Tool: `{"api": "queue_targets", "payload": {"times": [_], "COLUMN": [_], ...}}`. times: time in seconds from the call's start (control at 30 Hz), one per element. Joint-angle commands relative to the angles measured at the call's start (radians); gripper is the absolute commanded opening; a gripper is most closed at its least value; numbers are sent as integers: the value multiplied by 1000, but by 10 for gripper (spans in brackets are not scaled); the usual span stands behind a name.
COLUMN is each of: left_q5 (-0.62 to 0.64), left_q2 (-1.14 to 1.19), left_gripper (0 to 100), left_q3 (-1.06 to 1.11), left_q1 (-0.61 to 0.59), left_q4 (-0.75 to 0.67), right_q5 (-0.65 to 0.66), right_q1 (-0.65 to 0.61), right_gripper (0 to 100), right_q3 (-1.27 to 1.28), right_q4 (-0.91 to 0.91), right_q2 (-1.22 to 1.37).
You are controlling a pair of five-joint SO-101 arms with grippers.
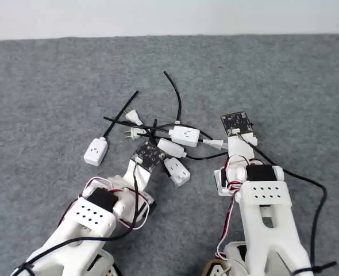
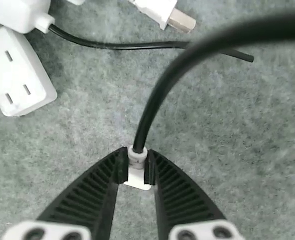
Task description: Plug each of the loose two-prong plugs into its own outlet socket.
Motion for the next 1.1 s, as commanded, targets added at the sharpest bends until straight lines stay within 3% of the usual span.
{"api": "queue_targets", "payload": {"times": [0.0, 0.57, 0.87, 1.07], "left_q5": [25, 5, -103, -124], "left_q2": [2, 11, 11, 9], "left_gripper": [211, 212, 212, 212], "left_q3": [-27, -24, -22, -22], "left_q1": [-34, -25, -193, -218], "left_q4": [-31, 63, 61, 49], "right_q5": [11, 12, 12, 12], "right_q1": [10, 8, 8, -22], "right_gripper": [9, 9, 9, 9], "right_q3": [-5, -3, -2, 0], "right_q4": [-5, -4, -4, 16], "right_q2": [-21, -21, -22, -30]}}
